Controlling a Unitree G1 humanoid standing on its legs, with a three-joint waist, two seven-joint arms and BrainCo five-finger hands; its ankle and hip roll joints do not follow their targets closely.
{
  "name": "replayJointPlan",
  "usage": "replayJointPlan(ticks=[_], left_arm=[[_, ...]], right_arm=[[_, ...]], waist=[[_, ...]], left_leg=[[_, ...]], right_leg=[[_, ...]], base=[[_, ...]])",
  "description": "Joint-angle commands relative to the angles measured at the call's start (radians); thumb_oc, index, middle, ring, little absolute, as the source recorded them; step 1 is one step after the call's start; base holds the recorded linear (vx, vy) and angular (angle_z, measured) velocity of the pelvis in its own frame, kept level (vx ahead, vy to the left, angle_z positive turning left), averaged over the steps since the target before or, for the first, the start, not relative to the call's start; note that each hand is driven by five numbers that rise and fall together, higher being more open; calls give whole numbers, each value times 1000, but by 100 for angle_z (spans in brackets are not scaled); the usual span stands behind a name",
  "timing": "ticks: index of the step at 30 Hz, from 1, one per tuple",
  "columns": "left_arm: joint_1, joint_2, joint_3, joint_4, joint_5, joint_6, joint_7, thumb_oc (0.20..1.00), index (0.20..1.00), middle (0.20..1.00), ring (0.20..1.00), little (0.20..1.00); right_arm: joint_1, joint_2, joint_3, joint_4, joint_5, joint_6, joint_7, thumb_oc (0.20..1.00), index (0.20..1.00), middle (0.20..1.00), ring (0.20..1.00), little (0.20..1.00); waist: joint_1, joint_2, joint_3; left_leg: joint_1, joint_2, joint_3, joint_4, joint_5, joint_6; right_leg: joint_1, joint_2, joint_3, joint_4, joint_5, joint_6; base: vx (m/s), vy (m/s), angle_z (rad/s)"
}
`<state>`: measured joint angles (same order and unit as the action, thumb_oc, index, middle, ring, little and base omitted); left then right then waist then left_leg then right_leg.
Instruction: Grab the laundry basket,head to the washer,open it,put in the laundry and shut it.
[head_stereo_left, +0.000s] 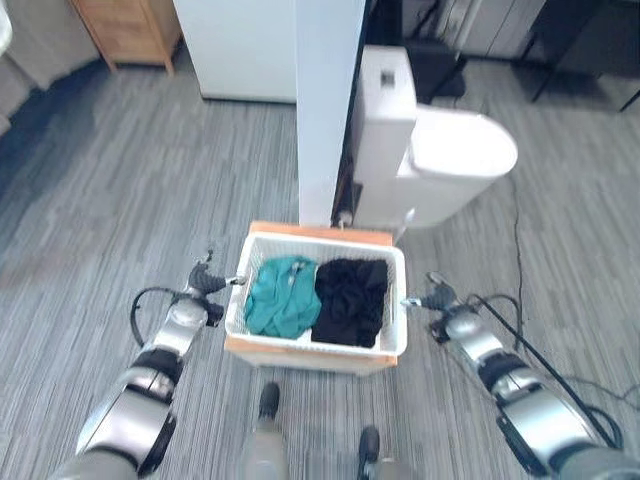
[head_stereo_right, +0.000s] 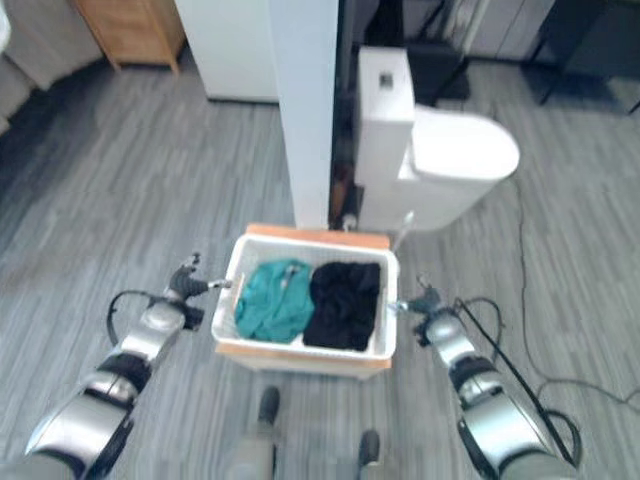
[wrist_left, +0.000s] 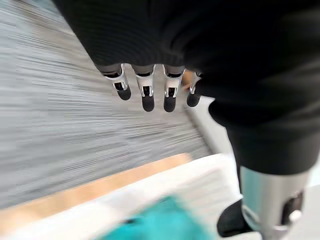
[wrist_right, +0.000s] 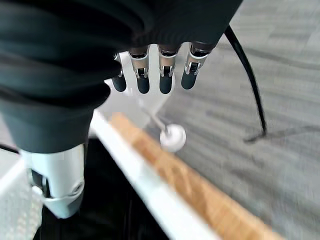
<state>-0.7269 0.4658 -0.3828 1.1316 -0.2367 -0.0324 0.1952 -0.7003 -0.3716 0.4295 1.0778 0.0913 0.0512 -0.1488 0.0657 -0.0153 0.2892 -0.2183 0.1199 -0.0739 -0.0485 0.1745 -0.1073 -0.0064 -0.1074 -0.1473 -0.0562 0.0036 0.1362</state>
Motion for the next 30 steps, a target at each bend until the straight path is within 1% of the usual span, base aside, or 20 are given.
replayJointPlan(ticks=[1,3,12,18,22,24,27,30], left_arm=[[-113,45,2,85,-30,-27,52,1000,1000,1000,1000,1000],[-180,52,-18,126,-37,-28,66,1000,1000,1000,1000,1000],[-241,46,-64,102,-44,-34,70,1000,1000,1000,1000,1000],[-248,30,-79,39,-59,-40,65,1000,1000,1000,1000,1000],[-240,39,-90,-49,-54,-35,64,1000,1000,1000,1000,1000],[-243,45,-100,-59,-46,-31,60,1000,1000,1000,1000,1000],[-259,39,-126,-36,-46,-23,36,1000,1000,1000,1000,1000],[-275,7,-158,28,-59,-13,1,1000,1000,1000,1000,1000]], right_arm=[[-38,-28,34,1,52,-27,-31,1000,1000,1000,1000,1000],[-66,-19,59,24,70,-31,-39,1000,1000,1000,1000,1000],[-77,6,80,56,101,-46,-47,1000,1000,1000,1000,1000],[-77,3,79,79,98,-43,-47,1000,1000,1000,1000,1000],[-74,-6,75,76,94,-39,-45,1000,1000,1000,1000,1000],[-74,-11,71,74,96,-38,-43,1000,1000,1000,1000,1000],[-79,-19,72,81,98,-33,-36,1000,1000,1000,1000,1000],[-98,-25,80,90,98,-28,-29,1000,1000,1000,1000,1000]], waist=[[7,-34,12],[2,-36,27],[6,-36,64],[8,-28,76],[10,-19,81],[10,-15,84],[7,-10,89],[1,-7,95]], left_leg=[[12,-19,-18,38,-98,61],[-14,-22,-16,42,-90,59],[-64,-25,-19,74,-88,53],[-74,-28,-18,76,-86,51],[-74,-30,-19,78,-87,51],[-74,-30,-18,80,-87,51],[-79,-30,-19,85,-86,51],[-86,-29,-18,89,-85,51]], right_leg=[[-122,-72,10,75,43,7],[-144,-74,11,73,54,8],[-177,-80,6,74,67,8],[-184,-82,3,71,71,7],[-185,-84,0,70,74,7],[-185,-84,0,70,74,8],[-189,-84,2,73,74,8],[-196,-83,3,74,76,8]], base=[[-55,8,4],[-76,11,4],[-25,0,0],[0,0,0],[0,0,0],[0,0,0],[0,0,0],[0,0,0]])
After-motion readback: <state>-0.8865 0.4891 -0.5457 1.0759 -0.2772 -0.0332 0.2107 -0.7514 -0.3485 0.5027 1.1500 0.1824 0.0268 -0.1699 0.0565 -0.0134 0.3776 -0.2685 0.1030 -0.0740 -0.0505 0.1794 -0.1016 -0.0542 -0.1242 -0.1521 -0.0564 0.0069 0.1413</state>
